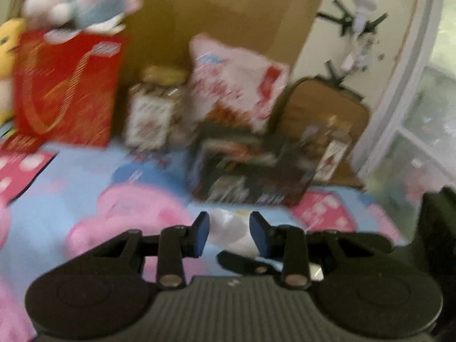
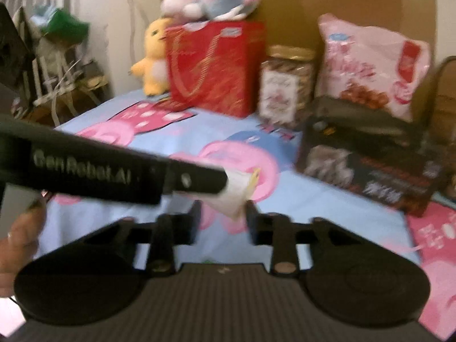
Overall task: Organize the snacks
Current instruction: 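Lower the white cup into the dark box and open the left gripper, then reach the left gripper to the clear bag of white wafers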
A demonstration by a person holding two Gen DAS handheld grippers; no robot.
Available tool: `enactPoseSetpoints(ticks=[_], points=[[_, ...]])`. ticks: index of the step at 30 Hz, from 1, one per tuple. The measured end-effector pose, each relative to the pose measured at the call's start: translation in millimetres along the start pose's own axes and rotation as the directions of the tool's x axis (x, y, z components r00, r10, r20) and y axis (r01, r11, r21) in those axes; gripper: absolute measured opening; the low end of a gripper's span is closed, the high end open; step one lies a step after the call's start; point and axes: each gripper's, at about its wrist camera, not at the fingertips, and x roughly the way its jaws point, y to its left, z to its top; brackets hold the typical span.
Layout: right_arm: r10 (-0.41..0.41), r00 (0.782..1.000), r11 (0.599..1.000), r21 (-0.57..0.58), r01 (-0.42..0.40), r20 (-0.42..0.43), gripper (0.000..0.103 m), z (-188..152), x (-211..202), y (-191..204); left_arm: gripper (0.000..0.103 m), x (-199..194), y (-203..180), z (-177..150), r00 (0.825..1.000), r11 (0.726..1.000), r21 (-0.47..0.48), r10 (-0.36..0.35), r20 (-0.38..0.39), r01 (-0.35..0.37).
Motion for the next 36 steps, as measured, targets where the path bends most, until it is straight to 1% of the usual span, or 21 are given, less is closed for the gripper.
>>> enactPoseSetpoints(ticks=[2, 5, 8, 10, 11, 13, 15, 18, 20, 22, 23, 25, 26, 27, 30, 31, 32, 34, 35, 36], points=[[-0.033, 0.999, 0.999, 0.018, 0.032, 0.022, 0.023, 8, 0, -16, 0.031, 15, -11, 18, 1.0, 0.999, 0.038, 0.002, 0.022, -0.003], [-0.085, 0.994, 0.996, 0.026, 0.083, 0.068, 0.022, 24, 5, -36, 0.031, 40, -26, 42, 0.998, 0.995, 0.097, 0.03, 0.058, -0.036], [-0.136, 0.984, 0.99, 0.045, 0.131, 0.116, 0.022, 41, 11, -58, 0.031, 66, -32, 63, 0.997, 0.993, 0.107, 0.031, 0.072, -0.038], [-0.158, 0.979, 0.986, 0.065, 0.15, 0.129, 0.022, 49, 20, -74, 0.031, 86, -32, 72, 0.997, 0.994, 0.095, 0.041, 0.063, -0.047], [-0.171, 0.977, 0.984, 0.063, 0.164, 0.129, 0.022, 52, 25, -80, 0.031, 98, -31, 75, 0.998, 0.995, 0.086, 0.048, 0.047, -0.052], [-0.221, 0.967, 0.975, 0.038, 0.218, 0.123, 0.023, 55, 36, -89, 0.031, 117, -28, 77, 0.995, 0.992, 0.077, 0.097, 0.021, -0.098], [-0.249, 0.961, 0.968, 0.047, 0.245, 0.124, 0.023, 55, 39, -97, 0.031, 123, -23, 76, 0.992, 0.989, 0.07, 0.129, 0.008, -0.129], [-0.233, 0.961, 0.97, 0.107, 0.218, 0.151, 0.023, 50, 22, -113, 0.031, 109, -16, 68, 0.994, 0.993, 0.048, 0.105, 0.015, -0.105], [-0.229, 0.958, 0.969, 0.137, 0.206, 0.171, 0.023, 43, 5, -120, 0.032, 93, -17, 61, 0.995, 0.993, 0.06, 0.096, 0.022, -0.097], [-0.208, 0.963, 0.968, 0.18, 0.176, 0.174, 0.023, 30, -14, -130, 0.034, 77, -21, 48, 0.997, 0.994, 0.084, 0.075, 0.008, -0.076], [-0.194, 0.967, 0.965, 0.211, 0.157, 0.167, 0.024, 21, -23, -137, 0.034, 71, -24, 39, 0.998, 0.994, 0.094, 0.055, -0.014, -0.053], [-0.15, 0.98, 0.952, 0.285, 0.107, 0.133, 0.03, -2, -41, -149, 0.038, 64, -30, 22, 0.997, 0.994, 0.107, -0.014, -0.079, 0.022], [-0.124, 0.986, 0.942, 0.326, 0.082, 0.11, 0.032, -17, -51, -154, 0.039, 63, -33, 14, 0.993, 0.993, 0.11, -0.04, -0.111, 0.052], [-0.107, 0.99, 0.927, 0.369, 0.067, 0.088, 0.032, -32, -61, -158, 0.04, 63, -38, 4, 0.987, 0.99, 0.116, -0.065, -0.146, 0.082], [-0.063, 0.997, 0.888, 0.459, 0.034, 0.049, 0.032, -67, -87, -159, 0.04, 63, -49, -18, 0.971, 0.982, 0.135, -0.103, -0.215, 0.134], [-0.042, 0.998, 0.882, 0.471, 0.015, 0.047, 0.032, -76, -96, -155, 0.041, 62, -52, -24, 0.966, 0.98, 0.135, -0.114, -0.231, 0.148], [-0.022, 0.999, 0.886, 0.465, -0.003, 0.048, 0.033, -84, -104, -149, 0.042, 60, -55, -29, 0.963, 0.979, 0.13, -0.123, -0.239, 0.157], [-0.008, 0.999, 0.91, 0.415, -0.012, 0.046, 0.037, -92, -117, -133, 0.042, 55, -57, -37, 0.958, 0.978, 0.115, -0.139, -0.252, 0.172], [0.0, 0.999, 0.921, 0.39, -0.014, 0.034, 0.04, -96, -121, -126, 0.042, 53, -58, -40, 0.957, 0.979, 0.112, -0.139, -0.255, 0.171], [0.017, 1.0, 0.931, 0.363, -0.021, 0.015, 0.04, -98, -122, -117, 0.042, 51, -58, -43, 0.957, 0.98, 0.109, -0.132, -0.258, 0.165]])
